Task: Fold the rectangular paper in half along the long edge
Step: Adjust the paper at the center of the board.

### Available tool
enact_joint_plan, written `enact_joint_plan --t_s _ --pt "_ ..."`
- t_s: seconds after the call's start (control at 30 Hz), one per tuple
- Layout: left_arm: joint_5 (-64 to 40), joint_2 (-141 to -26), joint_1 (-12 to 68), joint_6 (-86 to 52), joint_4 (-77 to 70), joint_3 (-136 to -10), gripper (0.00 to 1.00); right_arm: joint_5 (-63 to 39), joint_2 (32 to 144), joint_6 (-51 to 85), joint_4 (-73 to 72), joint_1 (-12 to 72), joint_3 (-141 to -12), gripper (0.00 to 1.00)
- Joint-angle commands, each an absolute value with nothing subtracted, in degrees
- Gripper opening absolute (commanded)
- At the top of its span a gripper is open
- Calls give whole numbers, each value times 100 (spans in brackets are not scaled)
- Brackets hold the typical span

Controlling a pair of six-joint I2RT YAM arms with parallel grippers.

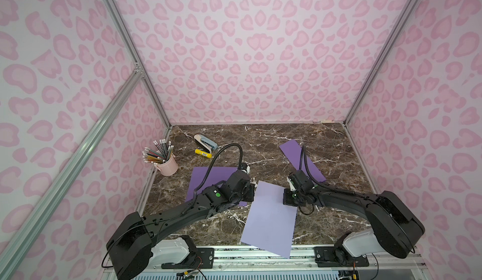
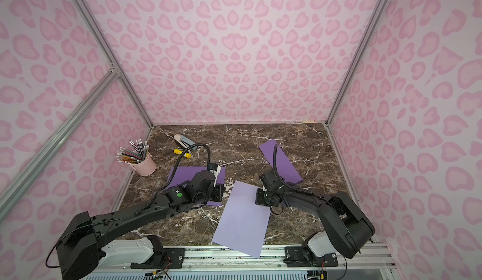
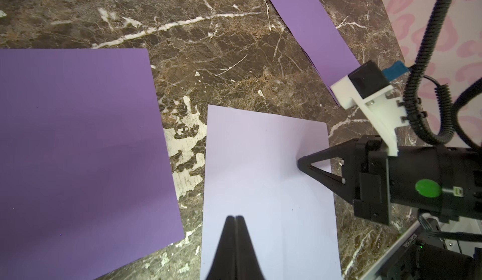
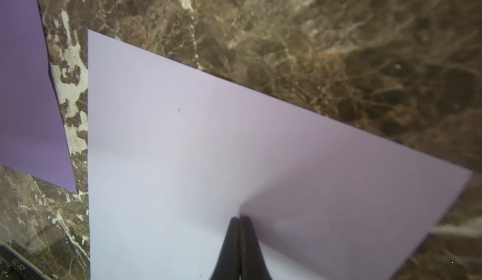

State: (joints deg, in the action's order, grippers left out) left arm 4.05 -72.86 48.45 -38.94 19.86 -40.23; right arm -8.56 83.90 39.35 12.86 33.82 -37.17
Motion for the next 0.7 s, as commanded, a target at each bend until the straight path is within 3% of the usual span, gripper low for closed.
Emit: enact_joint_plan --t_s 0.0,0.3,0.5,0.57,0.67 --pt "302 -7289 4842 -3888 1624 -4034 4 -384 8728 3660 1390 3254 -4007 0" --pt "191 -7747 4902 -3845 1501 -4142 4 -249 9798 3338 1474 3142 -5047 0" --pt "149 -8227 5062 -3905 1342 -4317 4 -361 8928 3477 1404 3125 -4812 0" --pt "171 -8485 5165 -3923 1278 -4455 4 -563 8531 3471 1475 3027 -4700 6" --pt "230 -8919 5349 -3952 1258 -4722 4 -992 7919 3383 1465 2715 -4338 25"
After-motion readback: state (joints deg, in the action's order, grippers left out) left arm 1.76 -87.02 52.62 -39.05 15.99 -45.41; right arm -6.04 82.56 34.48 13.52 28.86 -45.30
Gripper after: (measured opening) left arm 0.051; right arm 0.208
